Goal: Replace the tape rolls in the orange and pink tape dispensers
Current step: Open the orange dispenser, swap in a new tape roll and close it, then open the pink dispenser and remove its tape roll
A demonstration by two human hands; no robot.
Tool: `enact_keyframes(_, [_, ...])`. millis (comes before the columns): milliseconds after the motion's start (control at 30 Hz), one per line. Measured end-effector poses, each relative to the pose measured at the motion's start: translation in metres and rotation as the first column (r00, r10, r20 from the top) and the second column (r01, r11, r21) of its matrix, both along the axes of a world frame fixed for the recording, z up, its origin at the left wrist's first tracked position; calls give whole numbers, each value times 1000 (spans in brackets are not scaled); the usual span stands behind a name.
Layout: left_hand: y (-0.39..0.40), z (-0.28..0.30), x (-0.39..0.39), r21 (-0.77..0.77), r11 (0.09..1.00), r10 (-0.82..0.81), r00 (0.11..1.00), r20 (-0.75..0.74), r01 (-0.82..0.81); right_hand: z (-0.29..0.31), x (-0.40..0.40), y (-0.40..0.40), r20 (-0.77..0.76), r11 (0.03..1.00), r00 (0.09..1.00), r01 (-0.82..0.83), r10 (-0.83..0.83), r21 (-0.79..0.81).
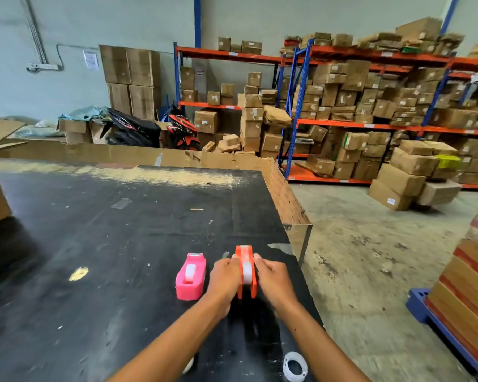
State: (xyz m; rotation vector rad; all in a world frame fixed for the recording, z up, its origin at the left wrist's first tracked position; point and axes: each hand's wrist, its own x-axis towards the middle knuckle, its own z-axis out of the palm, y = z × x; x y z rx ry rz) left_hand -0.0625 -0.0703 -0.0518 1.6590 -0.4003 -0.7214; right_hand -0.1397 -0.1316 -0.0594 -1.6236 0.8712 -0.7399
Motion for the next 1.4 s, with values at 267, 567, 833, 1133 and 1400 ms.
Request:
enact_keyframes(267, [-5, -20, -2, 27, 999, 25, 999, 23, -26, -23, 10, -15, -115, 997, 992, -37, 44, 62])
enact_keyframes(567, [19, -16, 9, -3, 999, -42, 952, 303, 44, -22, 11, -32, -65, 998, 998, 4, -8, -64])
enact_keyframes(833, [77, -16, 78, 285, 958, -180, 806, 563, 15, 15, 65, 1, -300, 852, 916, -369, 266, -372])
enact_keyframes(1133, [87, -39, 85, 360, 925, -349, 636, 688, 118, 20, 90, 41, -764, 744, 610, -607, 210, -280])
enact_keyframes(1400, [82, -41, 97, 382, 914, -378, 626, 682, 135, 12, 90, 54, -741, 659, 671, -545, -29, -518])
